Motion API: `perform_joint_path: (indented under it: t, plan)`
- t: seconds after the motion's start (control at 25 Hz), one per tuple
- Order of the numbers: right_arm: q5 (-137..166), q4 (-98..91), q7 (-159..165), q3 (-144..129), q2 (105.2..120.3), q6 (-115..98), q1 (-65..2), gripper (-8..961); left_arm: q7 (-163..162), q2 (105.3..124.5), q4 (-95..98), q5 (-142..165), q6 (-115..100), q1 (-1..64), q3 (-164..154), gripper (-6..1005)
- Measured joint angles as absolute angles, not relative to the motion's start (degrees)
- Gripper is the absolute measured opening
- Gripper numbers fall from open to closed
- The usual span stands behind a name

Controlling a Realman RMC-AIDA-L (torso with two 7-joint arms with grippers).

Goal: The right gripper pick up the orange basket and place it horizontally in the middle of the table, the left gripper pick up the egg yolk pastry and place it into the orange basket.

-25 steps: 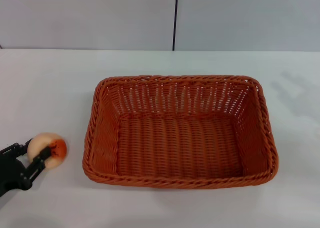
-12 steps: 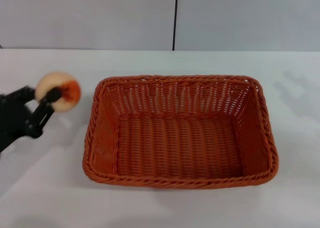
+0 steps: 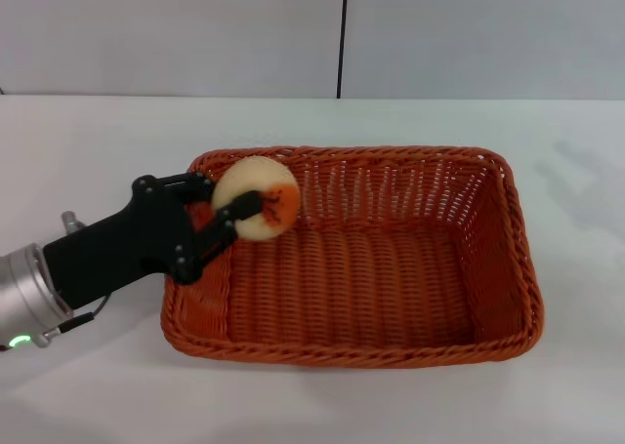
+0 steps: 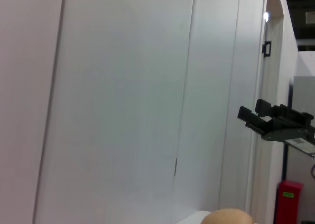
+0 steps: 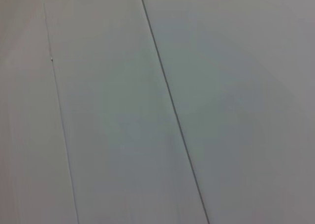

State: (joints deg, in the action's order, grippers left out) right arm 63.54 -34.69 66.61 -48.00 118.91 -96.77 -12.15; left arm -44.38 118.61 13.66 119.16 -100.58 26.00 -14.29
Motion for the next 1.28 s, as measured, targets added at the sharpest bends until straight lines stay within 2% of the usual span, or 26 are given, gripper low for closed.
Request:
perform_joint_path:
  t: [0.12,0.32,0.4,0.6,0.68,0.72,0.84,0.92,1.04,1.28]
  plan:
    - [63.6,-34.4,66.4,-47.8,118.85,-96.8,-12.2,579,-44.2,118.6,12.8,118.9,-99.7,26.1,-14.1,167]
    - [63.6,-34.2,65.3,-47.8,118.81,-96.6,-12.2,587,-44.1,118.4,12.8,118.6,-99.5,25.1,-12.5,320]
    - [63.7,-34.2,65.0,-47.3,118.77,-96.4,-11.9,590,-44.0,118.38,12.9,118.6,-99.4,24.7,-11.7,555]
    - [63.7,-32.7,62.8,-42.8,118.81,-96.3,-10.7,597,-43.6,118.16,13.7,118.6,-98.9,21.5,-4.6,796]
    - [63.7,-30.4,59.7,-39.3,118.77,-96.5,-10.3,600,-43.6,118.16,13.7,118.6,-98.9,21.5,-4.6,800]
    - [63.6,-28.3,55.3,-36.1,118.75,-96.7,-9.7,601,-41.8,118.11,14.1,118.5,-98.8,18.7,2.4,801]
    - [63.5,-26.0,50.8,-33.3,118.84,-96.8,-9.3,606,-41.8,118.11,14.1,118.5,-98.8,18.7,2.4,807]
    - [63.4,-20.2,45.0,-27.4,118.74,-96.7,-9.7,609,-34.4,118.03,12.7,118.4,-99.2,11.2,23.1,811]
    - [63.4,-16.3,41.1,-23.7,118.65,-96.2,-10.5,613,-33.4,118.06,12.0,118.4,-99.3,9.9,26.6,816]
    - [63.8,-12.5,35.9,-22.3,118.74,-95.3,-12.3,711,-30.6,118.16,9.1,118.4,-99.7,7.2,31.3,813]
